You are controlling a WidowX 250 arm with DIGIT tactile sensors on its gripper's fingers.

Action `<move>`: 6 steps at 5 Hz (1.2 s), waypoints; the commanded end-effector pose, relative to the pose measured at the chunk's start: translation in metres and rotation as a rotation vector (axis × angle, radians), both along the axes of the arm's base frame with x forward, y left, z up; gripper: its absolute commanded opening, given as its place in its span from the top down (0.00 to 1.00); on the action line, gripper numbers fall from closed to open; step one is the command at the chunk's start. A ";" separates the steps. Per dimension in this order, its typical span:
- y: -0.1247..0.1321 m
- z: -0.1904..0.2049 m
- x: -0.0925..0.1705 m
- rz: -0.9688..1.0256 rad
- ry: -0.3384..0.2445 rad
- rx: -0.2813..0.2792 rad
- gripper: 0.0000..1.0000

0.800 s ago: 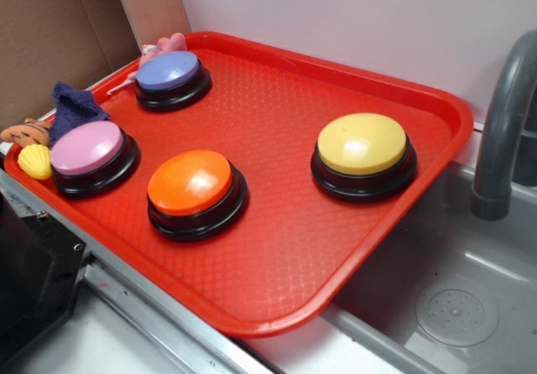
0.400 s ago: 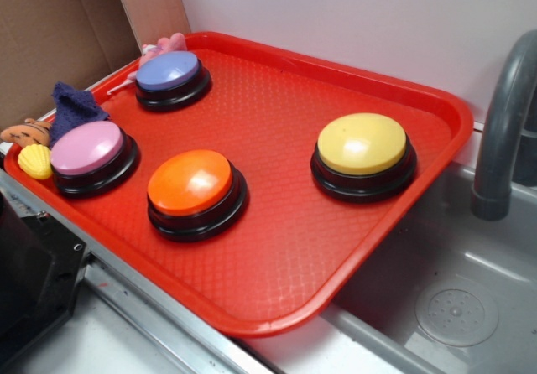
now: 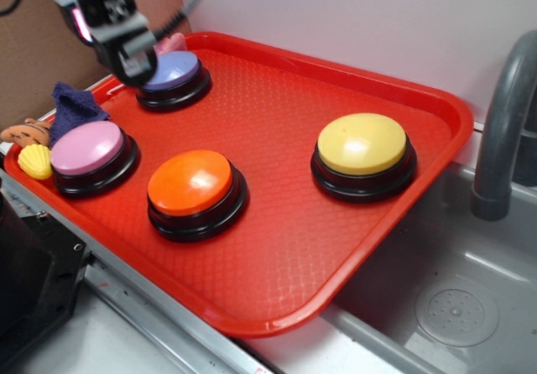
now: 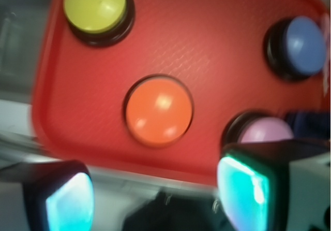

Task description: Push the orange button.

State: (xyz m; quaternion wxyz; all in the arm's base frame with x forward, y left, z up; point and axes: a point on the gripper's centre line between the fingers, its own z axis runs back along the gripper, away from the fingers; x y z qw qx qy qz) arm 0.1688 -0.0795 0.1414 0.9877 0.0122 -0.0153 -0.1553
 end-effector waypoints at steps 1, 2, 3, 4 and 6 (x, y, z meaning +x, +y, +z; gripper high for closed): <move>0.016 -0.059 0.004 -0.024 -0.047 -0.046 0.00; 0.030 -0.079 0.017 -0.001 -0.029 -0.028 0.00; 0.031 -0.087 0.023 0.026 0.016 -0.020 0.00; 0.032 -0.086 0.030 0.058 0.042 -0.015 0.00; 0.027 -0.047 0.038 0.059 -0.011 0.009 0.00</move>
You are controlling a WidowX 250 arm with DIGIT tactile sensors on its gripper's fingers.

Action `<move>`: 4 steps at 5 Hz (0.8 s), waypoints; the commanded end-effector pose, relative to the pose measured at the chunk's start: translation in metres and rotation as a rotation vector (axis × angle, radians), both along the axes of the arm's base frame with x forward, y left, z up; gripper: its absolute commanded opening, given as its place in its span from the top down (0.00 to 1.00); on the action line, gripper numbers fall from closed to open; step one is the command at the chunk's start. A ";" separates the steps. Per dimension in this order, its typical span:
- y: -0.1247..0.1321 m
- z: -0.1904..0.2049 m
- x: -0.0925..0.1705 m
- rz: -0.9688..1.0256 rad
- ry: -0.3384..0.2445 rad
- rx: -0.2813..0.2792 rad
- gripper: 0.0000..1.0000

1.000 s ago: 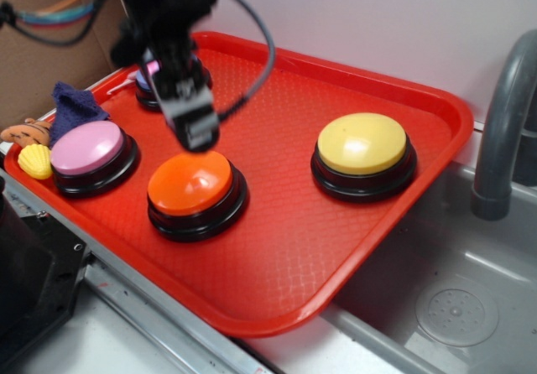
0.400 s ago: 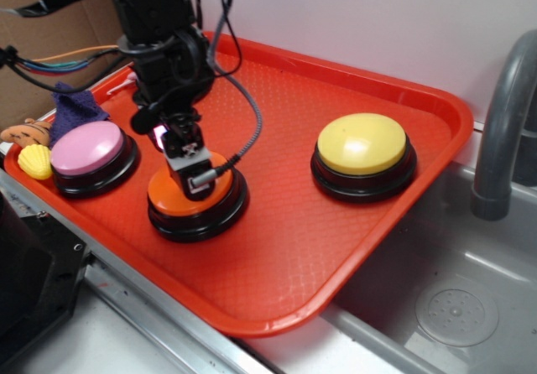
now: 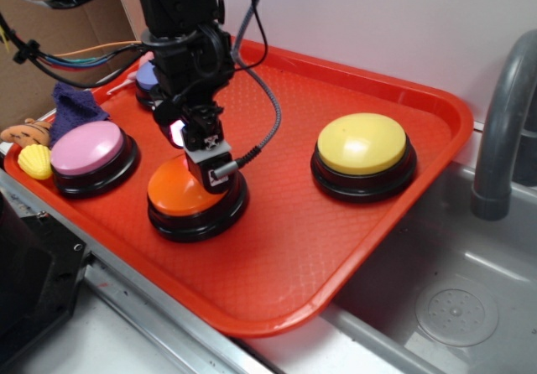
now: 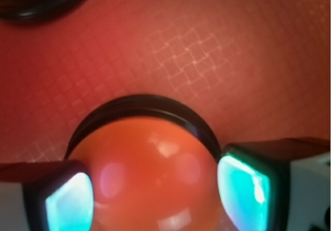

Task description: Push the orange button.

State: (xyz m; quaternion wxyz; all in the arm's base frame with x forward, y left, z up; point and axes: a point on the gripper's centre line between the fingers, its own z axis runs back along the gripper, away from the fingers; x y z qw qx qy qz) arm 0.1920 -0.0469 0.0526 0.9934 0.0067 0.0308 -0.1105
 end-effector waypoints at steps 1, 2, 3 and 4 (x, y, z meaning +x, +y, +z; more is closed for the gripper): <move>-0.003 0.072 0.015 -0.035 -0.132 0.030 0.00; -0.001 0.083 0.013 -0.017 -0.050 0.075 0.00; 0.001 0.091 0.006 -0.009 0.004 0.070 0.00; 0.006 0.097 -0.004 -0.012 -0.014 0.052 0.00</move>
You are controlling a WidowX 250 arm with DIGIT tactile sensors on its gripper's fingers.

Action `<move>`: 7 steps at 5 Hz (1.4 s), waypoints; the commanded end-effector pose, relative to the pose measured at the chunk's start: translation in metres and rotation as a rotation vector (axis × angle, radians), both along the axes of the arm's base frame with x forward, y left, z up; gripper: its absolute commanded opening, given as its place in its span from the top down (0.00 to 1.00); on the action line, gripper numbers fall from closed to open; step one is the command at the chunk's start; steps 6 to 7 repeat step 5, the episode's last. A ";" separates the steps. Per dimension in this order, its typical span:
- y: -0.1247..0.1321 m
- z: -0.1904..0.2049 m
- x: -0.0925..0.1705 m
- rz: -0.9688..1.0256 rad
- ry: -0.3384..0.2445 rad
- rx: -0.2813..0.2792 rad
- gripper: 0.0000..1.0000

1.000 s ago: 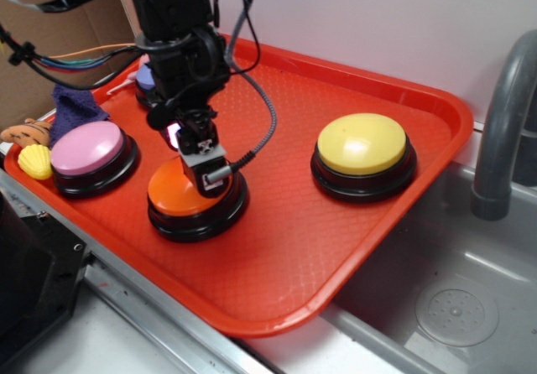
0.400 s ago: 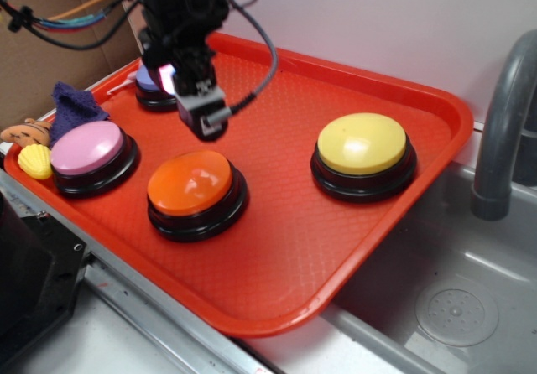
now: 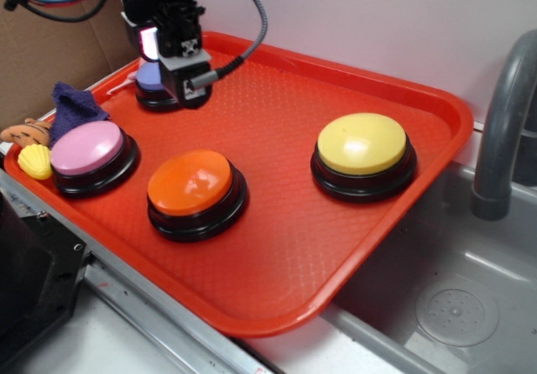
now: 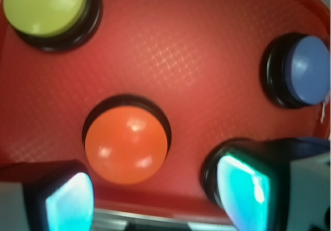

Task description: Push the orange button.

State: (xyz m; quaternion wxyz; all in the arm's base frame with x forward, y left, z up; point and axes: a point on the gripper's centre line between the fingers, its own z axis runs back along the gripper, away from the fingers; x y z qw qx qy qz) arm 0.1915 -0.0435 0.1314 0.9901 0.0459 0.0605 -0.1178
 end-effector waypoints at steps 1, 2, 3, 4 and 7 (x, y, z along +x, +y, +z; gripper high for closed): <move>0.007 0.024 -0.008 0.018 -0.065 -0.086 0.00; 0.011 0.034 -0.009 -0.015 -0.090 -0.055 0.00; 0.008 0.033 -0.015 -0.036 -0.087 -0.040 0.00; -0.001 0.039 -0.022 -0.058 -0.102 -0.026 0.00; -0.005 0.039 -0.031 -0.043 -0.112 -0.019 0.00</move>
